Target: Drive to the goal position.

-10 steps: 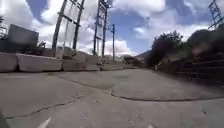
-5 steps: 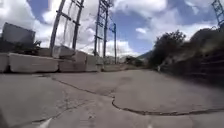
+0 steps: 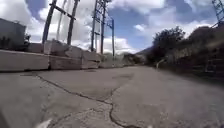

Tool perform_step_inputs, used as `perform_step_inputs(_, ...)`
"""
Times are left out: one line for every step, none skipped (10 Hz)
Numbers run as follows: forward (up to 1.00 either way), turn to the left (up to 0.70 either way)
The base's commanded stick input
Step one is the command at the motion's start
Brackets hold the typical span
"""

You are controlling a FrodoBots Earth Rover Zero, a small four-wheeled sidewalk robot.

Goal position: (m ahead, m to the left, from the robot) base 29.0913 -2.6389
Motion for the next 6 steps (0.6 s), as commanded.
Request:
perform_step_inputs(1.00, -0.27)
perform_step_inputs(1.00, -0.27)
perform_step_inputs(1.00, -0.27)
perform_step_inputs(1.00, -0.27)
perform_step_inputs(1.00, -0.27)
perform_step_inputs(1.00, -0.27)
